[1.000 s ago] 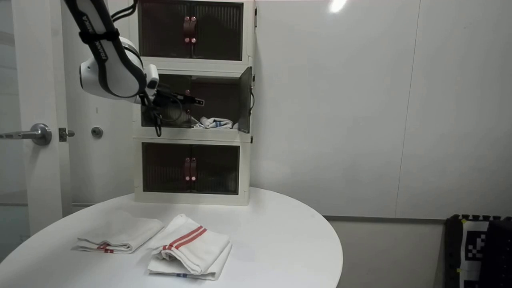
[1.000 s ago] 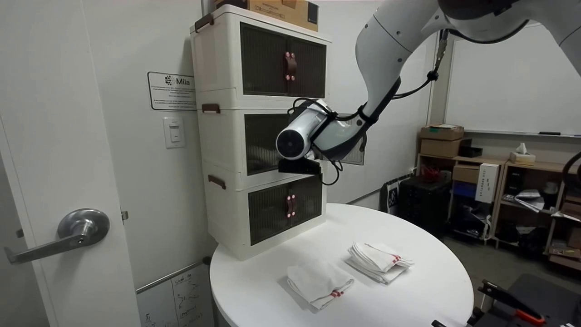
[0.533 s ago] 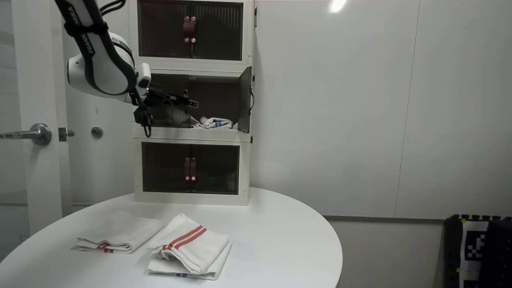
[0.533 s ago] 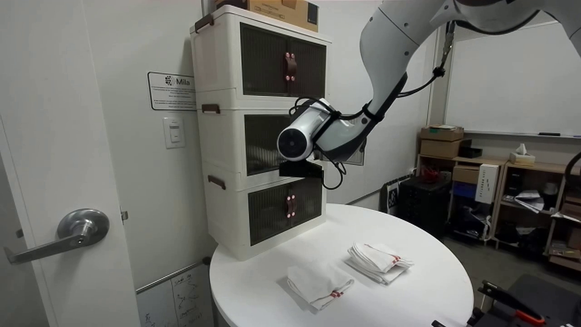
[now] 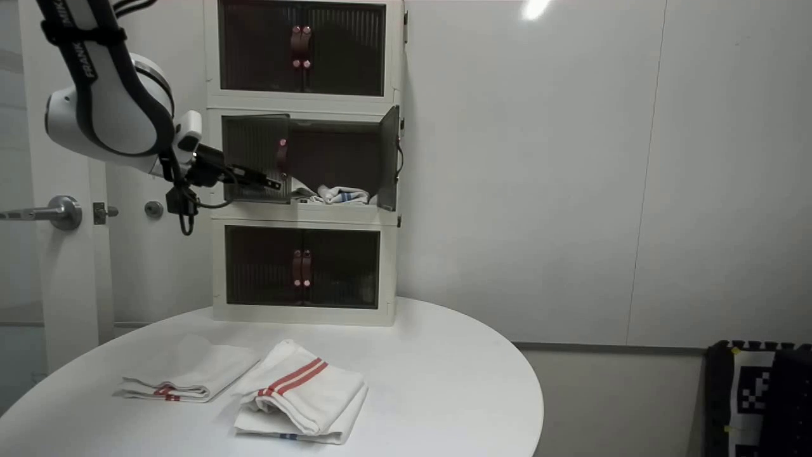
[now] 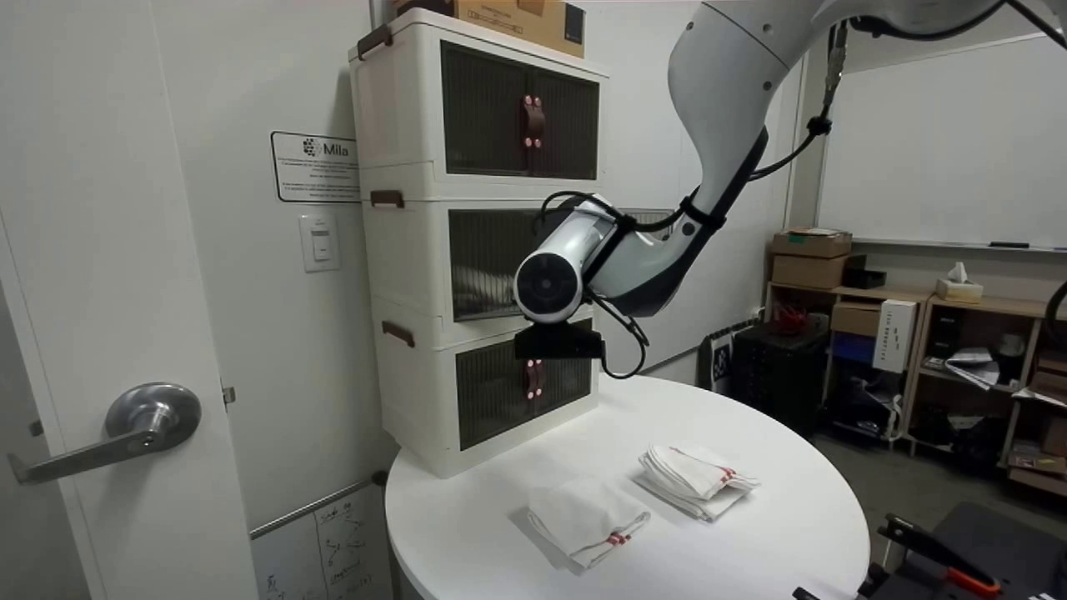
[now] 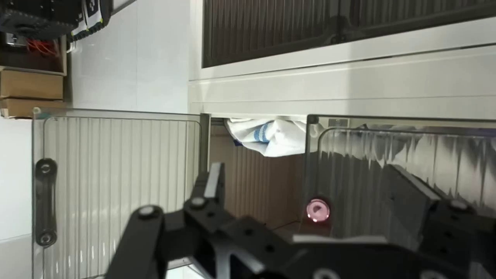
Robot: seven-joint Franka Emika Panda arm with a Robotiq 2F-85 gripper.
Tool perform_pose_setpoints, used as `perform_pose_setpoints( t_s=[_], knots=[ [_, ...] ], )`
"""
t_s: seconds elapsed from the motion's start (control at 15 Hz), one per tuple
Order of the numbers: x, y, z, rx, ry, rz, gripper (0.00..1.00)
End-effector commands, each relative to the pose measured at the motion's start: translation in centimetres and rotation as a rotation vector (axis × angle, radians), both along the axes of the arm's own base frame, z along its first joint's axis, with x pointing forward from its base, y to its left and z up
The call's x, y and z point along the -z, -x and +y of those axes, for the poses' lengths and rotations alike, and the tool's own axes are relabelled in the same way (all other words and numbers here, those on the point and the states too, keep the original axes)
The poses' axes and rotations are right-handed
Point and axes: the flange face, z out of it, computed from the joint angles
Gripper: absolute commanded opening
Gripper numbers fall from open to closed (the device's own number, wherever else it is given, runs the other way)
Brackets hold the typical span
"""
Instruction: Open the middle drawer
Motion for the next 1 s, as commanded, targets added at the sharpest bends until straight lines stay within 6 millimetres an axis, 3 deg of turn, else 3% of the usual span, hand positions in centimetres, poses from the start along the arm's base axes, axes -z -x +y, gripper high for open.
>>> perform_pose_setpoints(
  t_s=[0.0,0.2,0.67,0.93],
  knots=[
    [-0.9,1.3,0.6,-0.032,-0.011,0.034,1.0],
    [-3.2,1.6,1.0,-0.088,-0.003,0.059,1.0],
    [-15.4,4.3,3.6,-0.453,-0.132,0.219,1.0],
    [-16.4,5.9,3.9,-0.536,-0.127,0.332,1.0]
  ],
)
